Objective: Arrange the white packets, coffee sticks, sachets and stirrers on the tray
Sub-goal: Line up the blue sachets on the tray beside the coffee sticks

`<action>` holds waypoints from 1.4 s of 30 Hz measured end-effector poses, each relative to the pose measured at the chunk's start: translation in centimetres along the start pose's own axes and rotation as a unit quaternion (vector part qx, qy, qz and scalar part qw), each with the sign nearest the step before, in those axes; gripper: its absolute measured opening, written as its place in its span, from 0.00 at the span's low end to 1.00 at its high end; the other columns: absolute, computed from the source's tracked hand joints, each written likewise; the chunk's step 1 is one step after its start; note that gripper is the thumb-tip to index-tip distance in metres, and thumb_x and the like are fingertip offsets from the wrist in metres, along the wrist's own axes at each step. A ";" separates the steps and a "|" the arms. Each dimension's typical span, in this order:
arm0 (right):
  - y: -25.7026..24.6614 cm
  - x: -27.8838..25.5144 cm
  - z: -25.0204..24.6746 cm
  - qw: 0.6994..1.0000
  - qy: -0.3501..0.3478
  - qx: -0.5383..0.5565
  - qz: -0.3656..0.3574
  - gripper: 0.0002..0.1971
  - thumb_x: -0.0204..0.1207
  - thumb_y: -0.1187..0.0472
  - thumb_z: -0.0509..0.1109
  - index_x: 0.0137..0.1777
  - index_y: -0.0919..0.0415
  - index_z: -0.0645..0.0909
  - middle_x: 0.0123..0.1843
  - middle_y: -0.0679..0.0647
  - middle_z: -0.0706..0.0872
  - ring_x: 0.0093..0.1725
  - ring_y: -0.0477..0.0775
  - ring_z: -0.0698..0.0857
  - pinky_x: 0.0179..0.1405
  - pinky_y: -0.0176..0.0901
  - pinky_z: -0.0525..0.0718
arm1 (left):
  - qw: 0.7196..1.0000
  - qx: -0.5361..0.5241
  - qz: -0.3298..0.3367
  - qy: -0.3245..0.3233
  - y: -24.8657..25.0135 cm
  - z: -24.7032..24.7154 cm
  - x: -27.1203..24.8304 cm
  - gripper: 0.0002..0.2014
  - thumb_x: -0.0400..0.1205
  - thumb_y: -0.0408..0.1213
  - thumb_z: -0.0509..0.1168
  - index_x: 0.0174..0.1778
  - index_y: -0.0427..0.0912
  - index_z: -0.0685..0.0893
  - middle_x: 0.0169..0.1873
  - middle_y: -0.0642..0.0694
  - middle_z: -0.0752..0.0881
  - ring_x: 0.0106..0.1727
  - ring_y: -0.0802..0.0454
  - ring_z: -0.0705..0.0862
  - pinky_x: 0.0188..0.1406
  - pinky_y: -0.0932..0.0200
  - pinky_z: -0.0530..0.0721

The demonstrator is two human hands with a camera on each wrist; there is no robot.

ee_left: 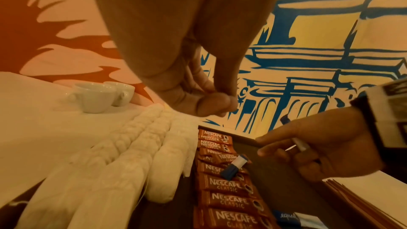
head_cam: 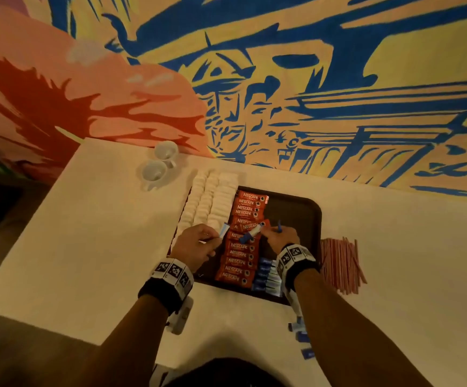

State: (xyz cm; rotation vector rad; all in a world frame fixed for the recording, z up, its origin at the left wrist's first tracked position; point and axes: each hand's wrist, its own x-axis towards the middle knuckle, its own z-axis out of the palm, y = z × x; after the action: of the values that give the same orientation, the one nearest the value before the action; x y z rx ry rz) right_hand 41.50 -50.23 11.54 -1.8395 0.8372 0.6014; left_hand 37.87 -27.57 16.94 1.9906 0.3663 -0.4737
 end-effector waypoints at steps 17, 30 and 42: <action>0.7 5.6 3.2 0.994 0.017 0.082 0.076 0.11 0.75 0.55 0.82 0.53 0.60 0.90 0.53 0.59 0.92 0.44 0.56 0.86 0.51 0.53 0.88 | 0.998 -0.026 -0.018 -0.050 0.2 0.4 4.3 0.05 0.82 0.28 0.71 0.46 0.44 0.86 0.42 0.45 0.88 0.36 0.49 0.87 0.40 0.49 0.87; -0.4 -4.3 -6.9 0.943 -0.175 0.140 -0.244 0.02 0.82 0.67 0.73 0.49 0.63 0.86 0.36 0.51 0.91 0.24 0.42 0.74 0.23 0.33 0.73 | 0.959 -0.207 -0.146 -0.123 3.4 3.3 2.1 0.25 0.82 0.56 0.68 0.56 0.35 0.90 0.51 0.40 0.92 0.44 0.46 0.86 0.41 0.57 0.88; 3.5 -5.7 -8.7 0.960 -0.126 0.177 -0.177 0.01 0.79 0.64 0.77 0.47 0.58 0.88 0.34 0.46 0.90 0.26 0.43 0.80 0.26 0.35 0.75 | 0.993 -0.079 0.043 -0.081 4.9 7.3 0.8 0.10 0.81 0.42 0.74 0.53 0.41 0.92 0.38 0.41 0.92 0.34 0.55 0.87 0.42 0.62 0.88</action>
State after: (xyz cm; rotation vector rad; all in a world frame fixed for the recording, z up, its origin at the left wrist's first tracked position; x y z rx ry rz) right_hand 35.44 -57.59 17.02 -1.4959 0.3982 0.4127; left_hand 39.56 -36.20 17.33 1.7931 0.2097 -0.5314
